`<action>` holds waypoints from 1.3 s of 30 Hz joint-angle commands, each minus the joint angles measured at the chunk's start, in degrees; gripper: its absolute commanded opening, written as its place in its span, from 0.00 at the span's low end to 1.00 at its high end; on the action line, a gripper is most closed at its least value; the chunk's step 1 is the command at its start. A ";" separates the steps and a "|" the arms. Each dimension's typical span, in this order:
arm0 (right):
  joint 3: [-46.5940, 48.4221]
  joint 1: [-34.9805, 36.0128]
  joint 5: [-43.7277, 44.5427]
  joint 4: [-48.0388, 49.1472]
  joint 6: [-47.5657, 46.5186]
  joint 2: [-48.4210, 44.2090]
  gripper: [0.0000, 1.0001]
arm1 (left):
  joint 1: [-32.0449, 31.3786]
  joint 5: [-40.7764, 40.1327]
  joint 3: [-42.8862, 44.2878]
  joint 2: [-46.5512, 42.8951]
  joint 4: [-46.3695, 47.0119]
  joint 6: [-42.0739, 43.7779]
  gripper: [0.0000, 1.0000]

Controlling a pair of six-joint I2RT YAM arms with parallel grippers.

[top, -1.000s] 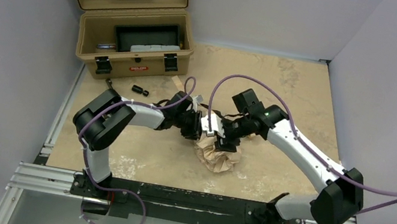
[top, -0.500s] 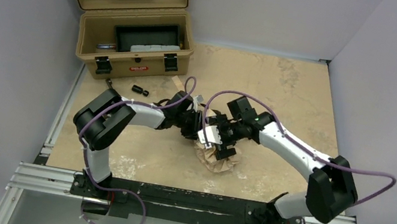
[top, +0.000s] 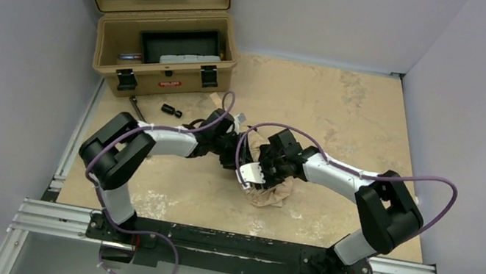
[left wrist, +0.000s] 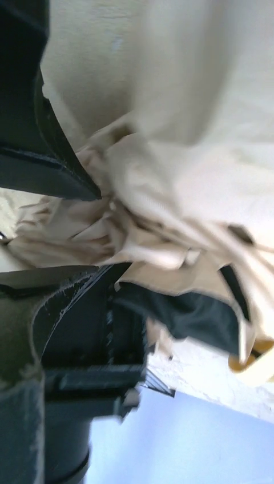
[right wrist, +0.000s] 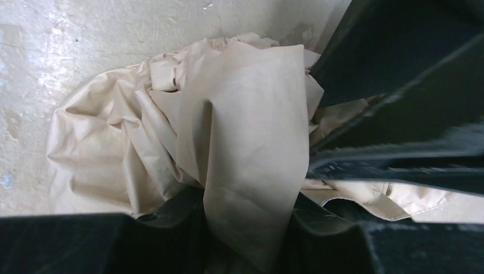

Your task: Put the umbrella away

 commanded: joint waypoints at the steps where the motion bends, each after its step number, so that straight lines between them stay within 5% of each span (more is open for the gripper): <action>1: -2.78 -0.34 6.87 -3.22 2.21 4.18 0.23 | 1.52 -2.05 -1.31 -11.02 -1.33 -2.47 0.46; 8: -2.01 -0.34 0.77 -9.14 0.16 0.11 0.18 | 6.30 -12.52 -3.15 -24.38 -9.89 4.02 0.61; 16: -0.65 -0.33 -3.42 -11.86 -1.66 -1.82 0.17 | 8.87 -11.39 8.79 -8.93 -15.86 11.55 0.61; 20: -0.90 -0.31 -3.74 -11.09 -1.03 -1.75 0.16 | 8.10 -7.88 14.06 -1.99 -15.92 11.51 0.52; 28: -1.99 -0.34 -2.96 -3.24 2.26 -5.34 0.22 | 2.16 1.48 18.57 8.80 -16.77 13.01 0.17; 33: -4.40 -0.31 0.09 7.49 5.19 -9.69 0.35 | -2.86 6.65 15.10 10.62 -15.28 12.73 0.01; 39: -4.95 -0.33 4.65 8.20 5.16 -6.70 0.53 | -7.37 11.33 8.11 8.97 -8.17 8.07 0.00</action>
